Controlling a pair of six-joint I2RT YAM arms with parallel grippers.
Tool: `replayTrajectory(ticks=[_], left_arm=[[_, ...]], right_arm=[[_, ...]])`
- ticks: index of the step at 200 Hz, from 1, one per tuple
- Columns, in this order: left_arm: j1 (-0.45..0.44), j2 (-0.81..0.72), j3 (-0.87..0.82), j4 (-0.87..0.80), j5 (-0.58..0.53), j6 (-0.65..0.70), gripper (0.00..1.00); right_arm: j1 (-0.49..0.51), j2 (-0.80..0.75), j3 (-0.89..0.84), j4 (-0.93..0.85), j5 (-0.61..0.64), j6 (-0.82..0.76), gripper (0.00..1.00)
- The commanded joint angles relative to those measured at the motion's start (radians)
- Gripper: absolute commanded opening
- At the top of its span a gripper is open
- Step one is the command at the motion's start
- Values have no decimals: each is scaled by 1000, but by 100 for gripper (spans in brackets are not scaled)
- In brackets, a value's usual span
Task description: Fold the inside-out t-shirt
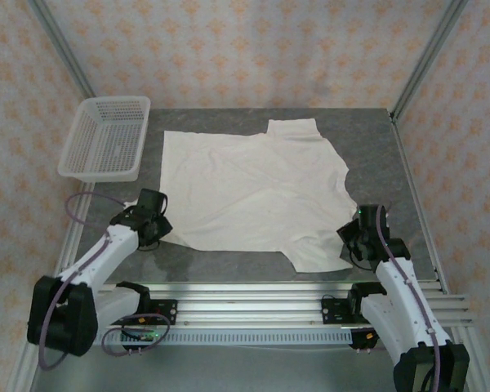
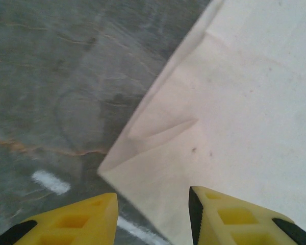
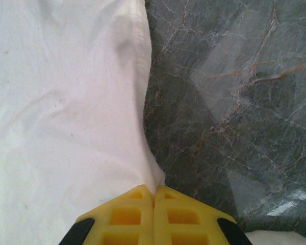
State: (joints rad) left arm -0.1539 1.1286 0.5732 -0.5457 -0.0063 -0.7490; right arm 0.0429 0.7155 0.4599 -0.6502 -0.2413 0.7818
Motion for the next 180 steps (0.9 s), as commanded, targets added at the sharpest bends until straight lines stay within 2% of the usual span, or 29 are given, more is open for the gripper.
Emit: replayTrajectory(ticks=[1,35,62,78,123,180], left_arm=[[15,69,24,109,37,34,42],[40,176,62,113,19,11,44],[54,195,56,105,-20,3,43],[58,186,42,124,-15,2,38],[62,162,30,128,-7,2,16],[63,36,6,-6,-54,-32,14]], right_arm=[[2,-5,-1,-3,3,-6,0],[2,-5,5,-14,4,-6,0],[2,-10,13,-22,3,-6,0],[2,-8,14,-20,6,-4,0],[2,-6,16,-19,5,-1,0],[2,-7,14,-18,0,3,0]])
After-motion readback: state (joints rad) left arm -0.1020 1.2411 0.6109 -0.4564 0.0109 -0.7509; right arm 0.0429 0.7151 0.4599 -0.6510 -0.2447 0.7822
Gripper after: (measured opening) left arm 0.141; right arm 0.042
